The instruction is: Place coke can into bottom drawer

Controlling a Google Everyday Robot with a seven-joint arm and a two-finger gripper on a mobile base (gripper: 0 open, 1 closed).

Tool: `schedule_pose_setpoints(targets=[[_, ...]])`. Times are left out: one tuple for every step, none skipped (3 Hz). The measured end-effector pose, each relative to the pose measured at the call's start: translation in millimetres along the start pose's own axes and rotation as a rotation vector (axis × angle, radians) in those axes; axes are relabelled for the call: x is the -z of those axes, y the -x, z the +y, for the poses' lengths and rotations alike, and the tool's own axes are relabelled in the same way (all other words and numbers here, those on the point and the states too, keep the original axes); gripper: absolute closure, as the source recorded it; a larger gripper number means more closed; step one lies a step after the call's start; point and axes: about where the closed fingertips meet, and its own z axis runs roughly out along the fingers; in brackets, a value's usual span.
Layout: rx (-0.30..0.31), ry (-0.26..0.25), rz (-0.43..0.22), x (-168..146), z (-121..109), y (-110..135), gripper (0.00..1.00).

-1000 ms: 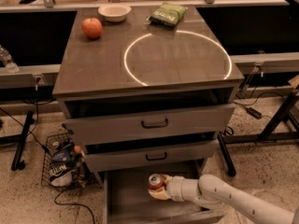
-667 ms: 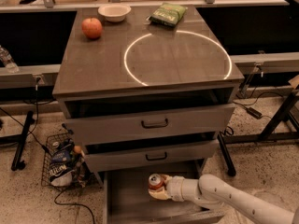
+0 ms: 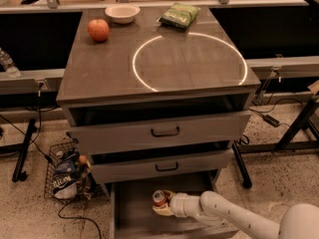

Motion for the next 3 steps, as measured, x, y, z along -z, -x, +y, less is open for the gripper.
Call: schedule_pose_setpoints(targets=[[0.016,0.0,-0.01,-17.8,-4.3,-17.3,1.0],[0.07,0.01,-0.04,-34.7,-8.7,-29.8,0.99],[0.131,0.034,-0.031,-43.6,-20.7,-44.3,0.69]])
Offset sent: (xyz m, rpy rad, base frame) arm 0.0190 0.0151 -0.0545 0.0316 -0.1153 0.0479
